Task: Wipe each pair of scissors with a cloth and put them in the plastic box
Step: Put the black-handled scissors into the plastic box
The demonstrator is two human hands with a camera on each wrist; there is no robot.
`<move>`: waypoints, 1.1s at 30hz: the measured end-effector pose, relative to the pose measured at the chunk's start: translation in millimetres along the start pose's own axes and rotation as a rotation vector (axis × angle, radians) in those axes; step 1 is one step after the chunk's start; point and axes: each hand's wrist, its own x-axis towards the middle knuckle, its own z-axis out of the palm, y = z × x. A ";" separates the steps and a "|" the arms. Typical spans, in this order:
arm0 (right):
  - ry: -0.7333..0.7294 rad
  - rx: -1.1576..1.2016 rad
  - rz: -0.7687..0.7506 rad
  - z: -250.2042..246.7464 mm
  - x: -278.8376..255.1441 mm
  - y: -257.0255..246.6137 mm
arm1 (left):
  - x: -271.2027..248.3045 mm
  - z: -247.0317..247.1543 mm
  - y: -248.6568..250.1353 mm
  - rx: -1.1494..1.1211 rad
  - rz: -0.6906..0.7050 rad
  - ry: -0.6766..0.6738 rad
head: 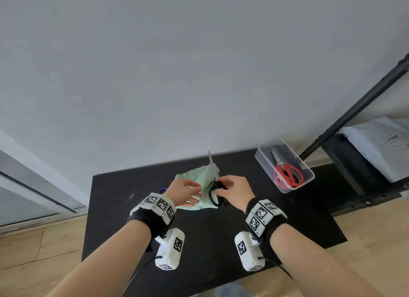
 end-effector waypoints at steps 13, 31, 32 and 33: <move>0.096 -0.008 0.040 -136.4 30.2 63.0 | 52.0 123.4 55.8 0.184 0.072 -0.006; -0.084 -0.413 0.079 -230.0 108.3 128.2 | 134.9 228.3 86.4 0.304 -0.033 0.083; -0.090 -0.444 0.084 -229.7 110.2 130.1 | 137.0 230.8 86.1 0.316 -0.033 0.086; -0.094 -0.470 0.091 -229.0 111.9 131.8 | 139.1 232.9 85.7 0.324 -0.033 0.087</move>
